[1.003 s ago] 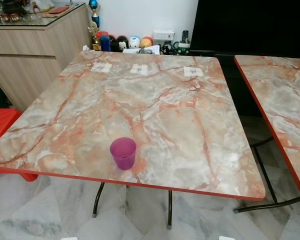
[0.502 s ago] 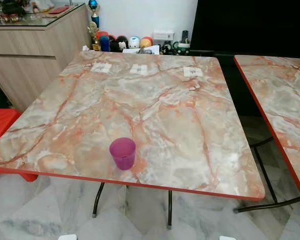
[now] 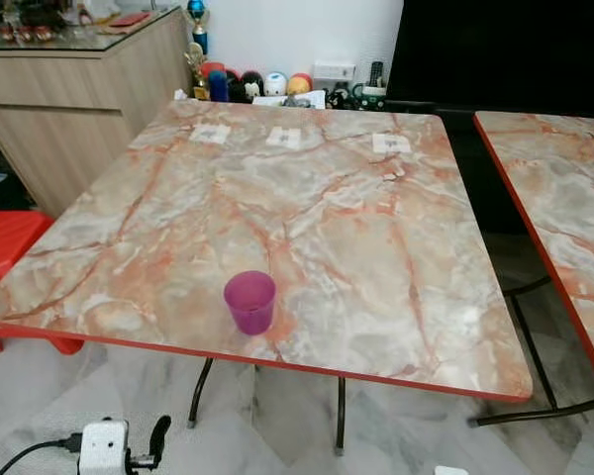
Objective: Setting the table
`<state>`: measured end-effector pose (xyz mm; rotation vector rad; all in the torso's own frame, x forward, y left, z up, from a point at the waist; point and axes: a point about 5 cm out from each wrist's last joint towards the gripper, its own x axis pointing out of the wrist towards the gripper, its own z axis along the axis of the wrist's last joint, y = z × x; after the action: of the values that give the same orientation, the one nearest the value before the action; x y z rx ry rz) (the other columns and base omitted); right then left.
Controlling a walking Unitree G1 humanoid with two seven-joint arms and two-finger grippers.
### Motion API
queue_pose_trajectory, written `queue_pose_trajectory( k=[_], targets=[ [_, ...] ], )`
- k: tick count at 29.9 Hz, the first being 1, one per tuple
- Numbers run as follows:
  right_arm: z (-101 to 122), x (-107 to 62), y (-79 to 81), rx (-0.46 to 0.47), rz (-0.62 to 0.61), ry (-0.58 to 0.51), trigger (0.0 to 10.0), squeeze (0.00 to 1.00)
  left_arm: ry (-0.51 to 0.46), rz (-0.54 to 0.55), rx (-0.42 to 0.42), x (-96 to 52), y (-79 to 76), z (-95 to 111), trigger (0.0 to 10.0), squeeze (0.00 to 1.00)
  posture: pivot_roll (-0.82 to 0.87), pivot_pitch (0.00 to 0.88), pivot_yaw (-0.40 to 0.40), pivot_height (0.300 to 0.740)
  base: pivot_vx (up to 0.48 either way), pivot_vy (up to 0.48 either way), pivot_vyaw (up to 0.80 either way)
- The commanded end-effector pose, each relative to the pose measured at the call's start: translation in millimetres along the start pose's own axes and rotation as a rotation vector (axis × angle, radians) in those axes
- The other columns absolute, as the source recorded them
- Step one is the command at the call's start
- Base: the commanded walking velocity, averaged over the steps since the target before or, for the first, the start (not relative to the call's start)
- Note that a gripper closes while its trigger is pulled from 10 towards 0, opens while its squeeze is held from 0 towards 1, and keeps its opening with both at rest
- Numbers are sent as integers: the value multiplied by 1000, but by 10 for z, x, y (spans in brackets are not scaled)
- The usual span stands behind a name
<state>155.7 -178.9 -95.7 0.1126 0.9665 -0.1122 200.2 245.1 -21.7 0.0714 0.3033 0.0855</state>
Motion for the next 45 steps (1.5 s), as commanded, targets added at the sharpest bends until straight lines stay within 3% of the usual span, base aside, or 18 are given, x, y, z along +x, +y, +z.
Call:
queue_pose_trajectory(
  k=[1, 8, 11, 17, 24, 28, 37, 45],
  targets=[
    [-43, -10, -16, 5, -4, 15, 10000, 0, 90, -18, -34, -35, -78, -169, 10000, 0, 68, 61, -2, 740, 0, 0, 0],
    [-50, -13, -39, 15, -15, 16, 10000, 0, 144, -33, -42, -104, -86, -247, 10000, 0, 72, 74, -10, 740, 0, 0, 0],
    [-66, -17, -58, 21, -24, 24, 10000, 0, 254, -19, -38, -151, -63, -393, 10000, 0, 73, 77, -15, 740, 0, 0, 0],
    [-58, -16, -60, 35, -27, 18, 10000, 0, 358, -2, -32, -196, -35, -521, 10000, 0, 65, 78, -11, 740, 0, 0, 0],
    [-34, -8, -37, 38, -23, 14, 10000, 0, 571, 15, -29, -429, -20, -804, 10000, 0, 70, 89, -9, 740, 0, 0, 0],
    [-29, -6, -25, 40, -23, 12, 10000, 0, 614, 13, -29, -477, -21, -854, 10000, 0, 62, 91, -3, 740, 0, 0, 0],
    [-24, -5, -20, 53, -29, 7, 10000, 0, 631, 7, -53, -407, -124, -837, 10000, 0, 58, 93, -2, 740, 0, 0, 0],
    [-24, -5, -23, 53, -30, 6, 10000, 0, 632, 10, -56, -426, -93, -845, 10000, 0, 57, 94, -2, 740, 0, 0, 0]
  ],
)
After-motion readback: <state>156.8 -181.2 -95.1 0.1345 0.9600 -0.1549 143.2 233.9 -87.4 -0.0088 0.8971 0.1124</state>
